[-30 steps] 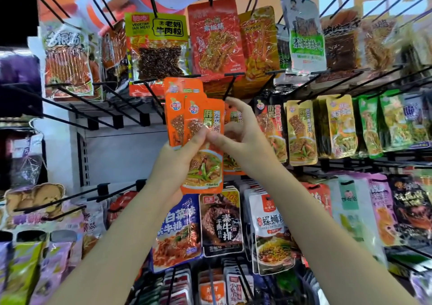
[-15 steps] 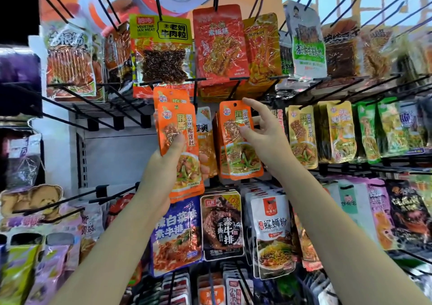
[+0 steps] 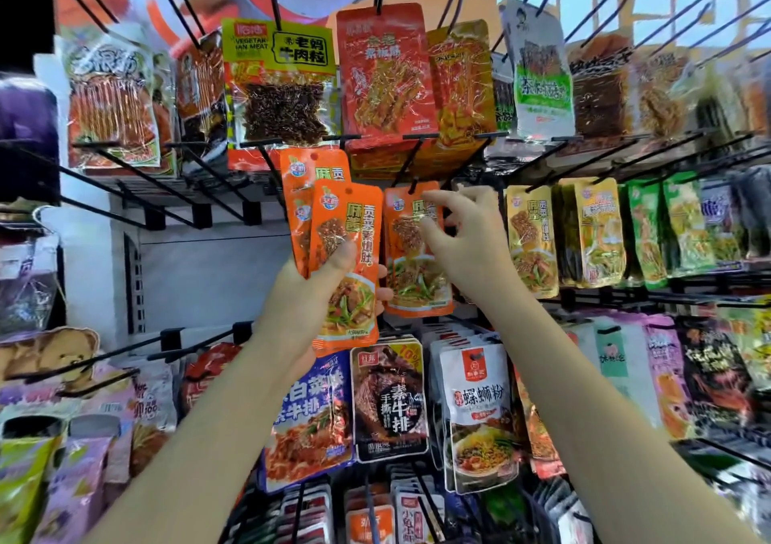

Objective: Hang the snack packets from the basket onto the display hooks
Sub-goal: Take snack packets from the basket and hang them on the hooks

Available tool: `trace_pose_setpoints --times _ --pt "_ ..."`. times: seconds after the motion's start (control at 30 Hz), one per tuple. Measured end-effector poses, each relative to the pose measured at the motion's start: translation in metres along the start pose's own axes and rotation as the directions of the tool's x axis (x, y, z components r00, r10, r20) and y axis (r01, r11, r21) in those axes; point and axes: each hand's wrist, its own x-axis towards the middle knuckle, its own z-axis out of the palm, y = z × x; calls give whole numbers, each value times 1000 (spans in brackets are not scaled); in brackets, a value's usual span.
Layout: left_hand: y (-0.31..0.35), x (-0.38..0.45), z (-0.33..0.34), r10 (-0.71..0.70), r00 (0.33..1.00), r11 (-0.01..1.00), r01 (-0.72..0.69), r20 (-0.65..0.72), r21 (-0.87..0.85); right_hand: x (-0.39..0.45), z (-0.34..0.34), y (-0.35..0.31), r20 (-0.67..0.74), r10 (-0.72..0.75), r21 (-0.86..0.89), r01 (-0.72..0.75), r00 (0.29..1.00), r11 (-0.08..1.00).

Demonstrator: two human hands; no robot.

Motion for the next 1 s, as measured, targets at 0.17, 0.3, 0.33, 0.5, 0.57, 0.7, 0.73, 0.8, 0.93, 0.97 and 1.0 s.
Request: trace_pose_setpoints --times 0.17,0.3,0.33,0.5,0.57,0.7,0.73,0.8,0.93,0.97,1.0 --pt "-2 4 8 46 998 999 -46 -47 1 -12 -4 -17 6 -38 211 36 999 977" --pt "-4 2 20 84 994 996 -83 -66 15 -19 5 -22 217 26 423 -118 976 898" --pt "-4 1 20 79 995 997 -78 -64 12 -18 5 -20 193 55 448 -137 980 883" --pt "-1 0 9 42 989 998 -34 -144 54 -5 -3 -11 97 171 500 -197 980 843" --pt "2 -2 7 38 993 999 -37 -114 14 -3 -5 -8 35 137 493 -136 990 859" --pt "5 -5 6 40 995 999 -38 -96 17 2 -3 -6 11 65 491 -62 998 869" --pt "4 -5 6 40 995 999 -39 -95 17 5 -1 -4 -2 57 466 -50 998 883" --pt "5 -5 6 35 995 999 -34 -94 19 12 3 -1 -10 46 434 -37 999 900" --pt "6 -5 3 -6 997 1000 6 -74 4 22 10 2 -6 84 404 -74 996 912" --pt "6 -5 2 -18 998 1000 18 -59 4 23 11 3 1 100 384 -93 995 919" --pt "5 -4 0 -27 999 1000 27 -46 1 24 12 4 7 114 347 -109 993 932"
